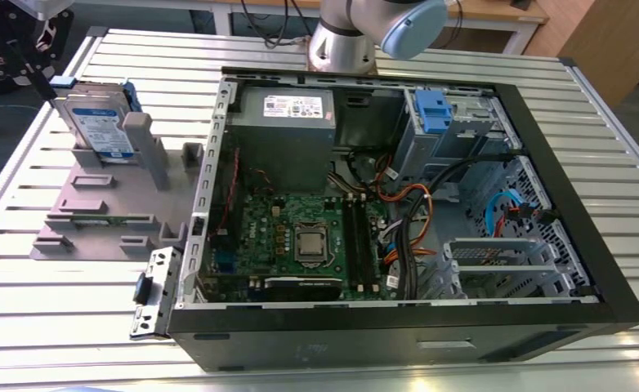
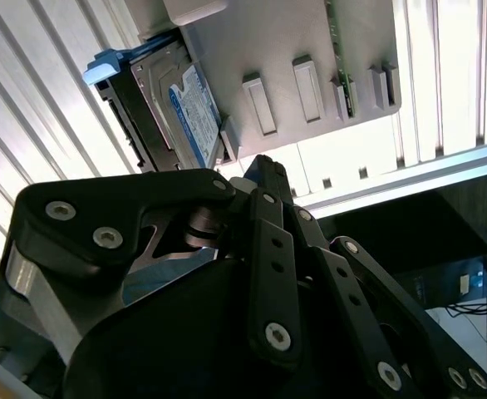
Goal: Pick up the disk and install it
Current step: 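Pick up the disk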
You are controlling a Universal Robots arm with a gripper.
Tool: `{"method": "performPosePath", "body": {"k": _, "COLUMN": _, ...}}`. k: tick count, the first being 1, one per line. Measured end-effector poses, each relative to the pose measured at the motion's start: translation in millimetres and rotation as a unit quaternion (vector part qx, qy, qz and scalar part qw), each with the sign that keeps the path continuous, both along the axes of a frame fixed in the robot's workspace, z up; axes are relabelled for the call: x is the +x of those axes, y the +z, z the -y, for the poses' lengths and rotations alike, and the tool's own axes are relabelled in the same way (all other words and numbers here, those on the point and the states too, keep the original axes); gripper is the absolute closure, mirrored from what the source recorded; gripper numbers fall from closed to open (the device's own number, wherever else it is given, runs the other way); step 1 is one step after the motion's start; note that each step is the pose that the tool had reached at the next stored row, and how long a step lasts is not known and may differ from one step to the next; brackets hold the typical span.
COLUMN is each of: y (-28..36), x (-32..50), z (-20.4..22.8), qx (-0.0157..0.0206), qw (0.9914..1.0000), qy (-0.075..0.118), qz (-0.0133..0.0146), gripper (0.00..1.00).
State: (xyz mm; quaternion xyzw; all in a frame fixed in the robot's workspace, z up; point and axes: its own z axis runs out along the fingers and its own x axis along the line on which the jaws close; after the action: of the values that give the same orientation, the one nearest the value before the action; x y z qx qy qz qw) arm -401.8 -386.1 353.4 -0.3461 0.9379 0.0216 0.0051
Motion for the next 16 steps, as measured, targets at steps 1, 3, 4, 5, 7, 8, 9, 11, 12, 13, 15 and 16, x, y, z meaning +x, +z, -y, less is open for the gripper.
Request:
{"method": "performPosePath", "body": {"k": 1, "y": 0.0, "x": 0.0, "z": 0.0, "qx": 0.0000, "qw": 1.00000, "qy": 0.001, "qz": 0.0000, "gripper": 0.89}}
{"method": "performPosePath", "body": {"k": 3, "y": 0.0, "x": 0.0, "z": 0.0, "qx": 0.0000, "qw": 1.00000, "qy": 0.002, "qz": 0.0000, "gripper": 0.89}}
{"method": "performPosePath", "body": {"k": 4, "y": 0.0, "x": 0.0, "z": 0.0, "qx": 0.0000, "qw": 1.00000, "qy": 0.002, "qz": 0.0000, "gripper": 0.89}}
{"method": "performPosePath", "body": {"k": 5, "y": 0.0, "x": 0.0, "z": 0.0, "qx": 0.0000, "qw": 1.00000, "qy": 0.003, "qz": 0.0000, "gripper": 0.89}}
{"method": "performPosePath", "body": {"k": 7, "y": 0.0, "x": 0.0, "z": 0.0, "qx": 0.0000, "qw": 0.99999, "qy": 0.004, "qz": 0.0000, "gripper": 0.89}}
{"method": "performPosePath", "body": {"k": 8, "y": 0.0, "x": 0.0, "z": 0.0, "qx": 0.0000, "qw": 0.99999, "qy": 0.005, "qz": 0.0000, "gripper": 0.89}}
{"method": "performPosePath", "body": {"k": 9, "y": 0.0, "x": 0.0, "z": 0.0, "qx": 0.0000, "qw": 0.99999, "qy": 0.005, "qz": 0.0000, "gripper": 0.89}}
{"method": "performPosePath", "body": {"k": 11, "y": 0.0, "x": 0.0, "z": 0.0, "qx": 0.0000, "qw": 0.99998, "qy": 0.006, "qz": 0.0000, "gripper": 0.89}}
{"method": "performPosePath", "body": {"k": 12, "y": 0.0, "x": 0.0, "z": 0.0, "qx": 0.0000, "qw": 0.99998, "qy": 0.007, "qz": 0.0000, "gripper": 0.89}}
{"method": "performPosePath", "body": {"k": 13, "y": 0.0, "x": 0.0, "z": 0.0, "qx": 0.0000, "qw": 0.99997, "qy": 0.007, "qz": 0.0000, "gripper": 0.89}}
{"method": "performPosePath", "body": {"k": 15, "y": 0.0, "x": 0.0, "z": 0.0, "qx": 0.0000, "qw": 0.99996, "qy": 0.009, "qz": 0.0000, "gripper": 0.89}}
{"method": "performPosePath", "body": {"k": 16, "y": 0.0, "x": 0.0, "z": 0.0, "qx": 0.0000, "qw": 0.99996, "qy": 0.009, "qz": 0.0000, "gripper": 0.89}}
